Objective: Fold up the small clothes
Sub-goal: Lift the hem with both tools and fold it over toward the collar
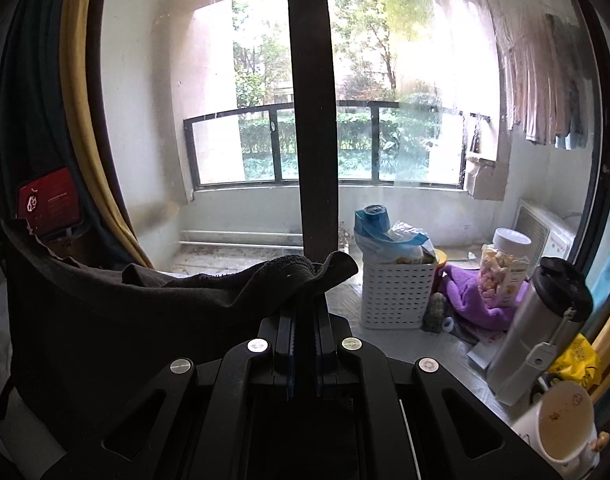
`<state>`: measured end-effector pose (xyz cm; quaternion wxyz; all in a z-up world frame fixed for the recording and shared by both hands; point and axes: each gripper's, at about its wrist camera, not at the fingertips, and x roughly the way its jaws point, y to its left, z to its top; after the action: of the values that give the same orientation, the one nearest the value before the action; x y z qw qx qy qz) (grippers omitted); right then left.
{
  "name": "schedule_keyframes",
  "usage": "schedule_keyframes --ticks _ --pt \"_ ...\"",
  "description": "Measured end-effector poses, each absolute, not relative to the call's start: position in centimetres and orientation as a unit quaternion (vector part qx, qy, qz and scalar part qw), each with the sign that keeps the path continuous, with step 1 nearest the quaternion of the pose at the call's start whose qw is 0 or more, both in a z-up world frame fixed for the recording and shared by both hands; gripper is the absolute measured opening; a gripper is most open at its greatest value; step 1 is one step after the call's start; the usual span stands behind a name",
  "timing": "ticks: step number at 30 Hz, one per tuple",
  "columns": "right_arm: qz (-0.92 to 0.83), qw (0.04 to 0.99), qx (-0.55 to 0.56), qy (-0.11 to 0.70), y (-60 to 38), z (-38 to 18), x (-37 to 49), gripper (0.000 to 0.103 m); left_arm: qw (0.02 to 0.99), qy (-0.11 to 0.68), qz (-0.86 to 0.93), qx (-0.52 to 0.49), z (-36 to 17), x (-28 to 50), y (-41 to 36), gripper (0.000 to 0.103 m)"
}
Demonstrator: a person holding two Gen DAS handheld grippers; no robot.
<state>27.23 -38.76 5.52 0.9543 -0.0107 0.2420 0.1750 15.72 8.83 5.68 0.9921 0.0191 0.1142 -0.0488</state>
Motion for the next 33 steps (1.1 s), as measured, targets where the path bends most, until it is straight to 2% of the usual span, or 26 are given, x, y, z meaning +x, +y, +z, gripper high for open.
schedule_keyframes --ticks 16,33 --pt "0.18 0.943 -0.021 0.281 -36.1 1.4 35.4 0.007 0.984 0.174 -0.007 -0.034 0.3 22.4 9.7 0.008" --pt "0.186 0.923 -0.037 0.335 -33.2 -4.2 43.3 0.007 0.968 0.25 0.033 -0.011 -3.5 29.4 9.8 0.008"
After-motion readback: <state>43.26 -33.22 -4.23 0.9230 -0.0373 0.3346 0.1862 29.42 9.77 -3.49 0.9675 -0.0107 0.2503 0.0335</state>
